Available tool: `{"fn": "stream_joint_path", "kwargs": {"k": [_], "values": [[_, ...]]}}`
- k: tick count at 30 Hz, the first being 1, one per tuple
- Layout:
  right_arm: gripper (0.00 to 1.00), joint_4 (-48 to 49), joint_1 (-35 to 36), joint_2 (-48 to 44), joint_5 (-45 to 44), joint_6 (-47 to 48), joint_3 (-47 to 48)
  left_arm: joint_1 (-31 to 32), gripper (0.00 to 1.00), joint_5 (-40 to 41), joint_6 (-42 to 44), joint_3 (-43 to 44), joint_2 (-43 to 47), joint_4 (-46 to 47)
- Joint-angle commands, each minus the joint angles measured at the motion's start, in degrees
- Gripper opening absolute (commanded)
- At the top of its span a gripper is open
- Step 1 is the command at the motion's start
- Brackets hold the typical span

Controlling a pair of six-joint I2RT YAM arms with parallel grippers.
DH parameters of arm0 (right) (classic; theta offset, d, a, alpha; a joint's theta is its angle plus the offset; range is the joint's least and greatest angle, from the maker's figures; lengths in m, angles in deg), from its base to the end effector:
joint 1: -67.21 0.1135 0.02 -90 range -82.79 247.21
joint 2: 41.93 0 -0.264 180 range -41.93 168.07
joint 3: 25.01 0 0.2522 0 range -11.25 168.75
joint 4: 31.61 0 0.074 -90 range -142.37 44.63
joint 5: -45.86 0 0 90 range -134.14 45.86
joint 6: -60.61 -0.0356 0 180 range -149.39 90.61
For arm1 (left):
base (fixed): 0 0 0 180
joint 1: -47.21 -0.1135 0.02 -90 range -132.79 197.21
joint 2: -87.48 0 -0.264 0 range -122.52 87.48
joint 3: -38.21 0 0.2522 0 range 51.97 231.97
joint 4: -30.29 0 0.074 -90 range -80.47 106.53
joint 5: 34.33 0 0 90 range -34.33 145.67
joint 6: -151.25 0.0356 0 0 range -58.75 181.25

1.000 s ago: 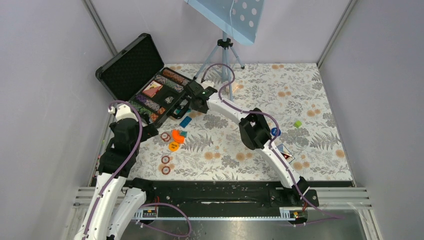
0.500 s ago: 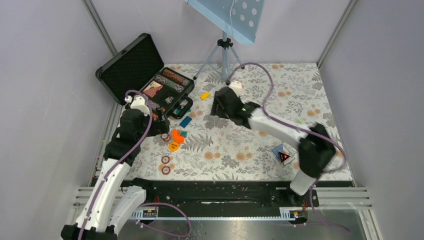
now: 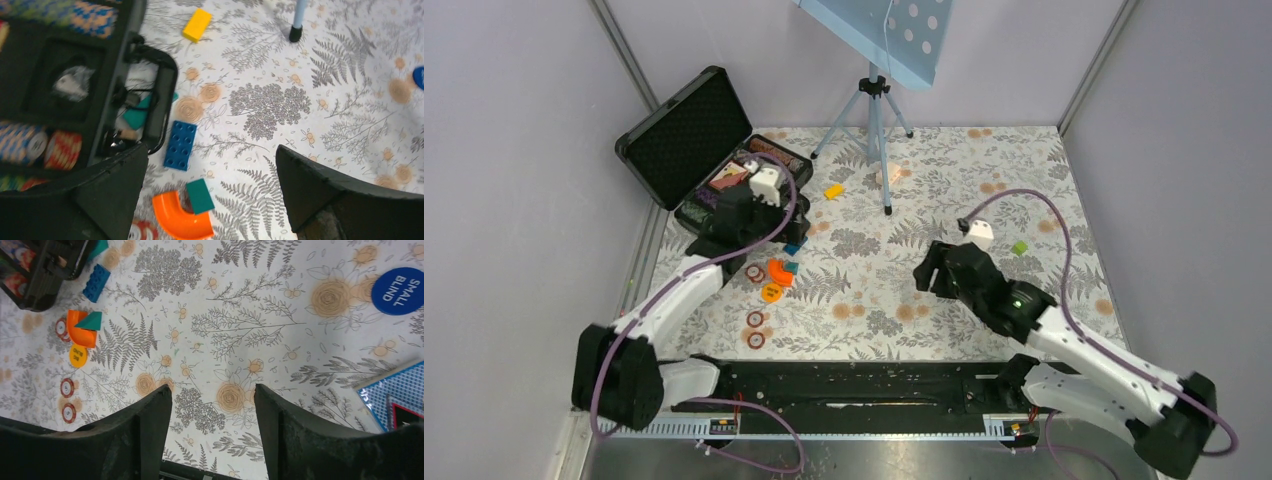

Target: Pack up texas hold em set

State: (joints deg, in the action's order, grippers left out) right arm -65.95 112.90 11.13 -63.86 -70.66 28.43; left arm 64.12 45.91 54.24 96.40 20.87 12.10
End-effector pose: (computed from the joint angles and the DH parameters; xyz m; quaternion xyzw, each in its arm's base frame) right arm 0.1502 0.1367 0.2661 0.0468 0.8722 0.2088 0.4399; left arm 0.2491 -0.0820 0.2700 0.1177 0.8408 -0.1793 0.4971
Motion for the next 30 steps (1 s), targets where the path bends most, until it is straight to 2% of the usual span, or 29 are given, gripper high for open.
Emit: {"fn": "stream_joint_path", "kwargs": {"k": [1, 8, 13, 19, 24, 30], "values": [[0.69, -4.90, -0.17, -9.23, -3.45, -0.79, -2.76, 2.97, 0.97, -3.26, 8.79, 4.56, -8.36, 10.27], [0.69, -8.21, -0.11, -13.65, -2.75, -0.63, -4.32, 3.46, 0.95, -3.78, 11.70, 17.93, -26.04, 1.42], [0.70, -9.16, -0.19, -14.78, -2.63, -0.14, -5.59, 3.18, 0.95, -3.37, 13.18, 23.95, -32.38, -1.47], [0.71, -9.30, -0.17, -15.92, -3.43, -0.29, -6.22, 0.86, 0.94, -5.40, 9.87, 37.36, -41.59, -14.25], [0.71, -9.38, -0.22, -15.06, -2.86, -0.12, -5.85, -1.00, 0.93, -7.11, 7.17, 40.54, -45.21, -17.68], [0.71, -8.41, -0.21, -14.55, -2.83, -0.27, -6.24, -1.61, 0.93, -6.15, 3.62, 37.72, -44.50, -17.46]]}}
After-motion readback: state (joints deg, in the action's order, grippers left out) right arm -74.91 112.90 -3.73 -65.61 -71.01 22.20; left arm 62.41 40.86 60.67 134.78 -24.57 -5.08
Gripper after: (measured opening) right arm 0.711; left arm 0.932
